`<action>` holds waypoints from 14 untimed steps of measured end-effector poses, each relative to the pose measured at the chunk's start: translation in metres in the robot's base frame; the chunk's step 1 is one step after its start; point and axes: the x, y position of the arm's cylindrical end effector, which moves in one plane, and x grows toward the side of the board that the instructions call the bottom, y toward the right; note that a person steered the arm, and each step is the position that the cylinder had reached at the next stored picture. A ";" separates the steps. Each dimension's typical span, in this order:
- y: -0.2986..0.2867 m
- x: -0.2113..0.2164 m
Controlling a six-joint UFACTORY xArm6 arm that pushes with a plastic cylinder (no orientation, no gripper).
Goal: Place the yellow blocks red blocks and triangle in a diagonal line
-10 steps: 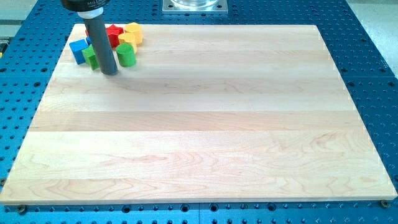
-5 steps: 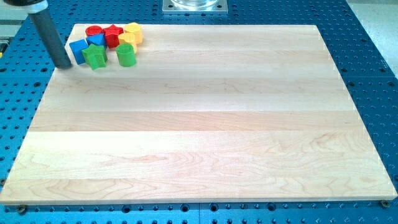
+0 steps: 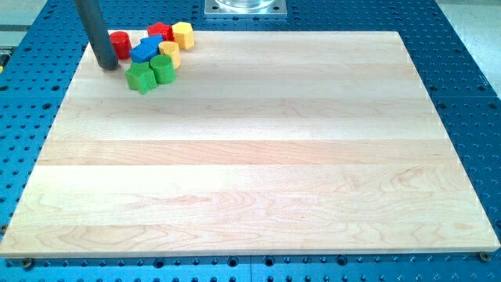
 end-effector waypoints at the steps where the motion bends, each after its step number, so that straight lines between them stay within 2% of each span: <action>1: 0.007 -0.023; 2: 0.008 -0.043; 3: 0.006 -0.040; 5: 0.119 -0.007; 6: 0.154 0.008; 7: 0.157 0.008; 8: 0.203 0.014; 9: 0.240 -0.020; 10: 0.233 -0.073; 11: 0.195 -0.081; 12: 0.151 -0.080; 13: 0.133 -0.075; 14: 0.130 -0.044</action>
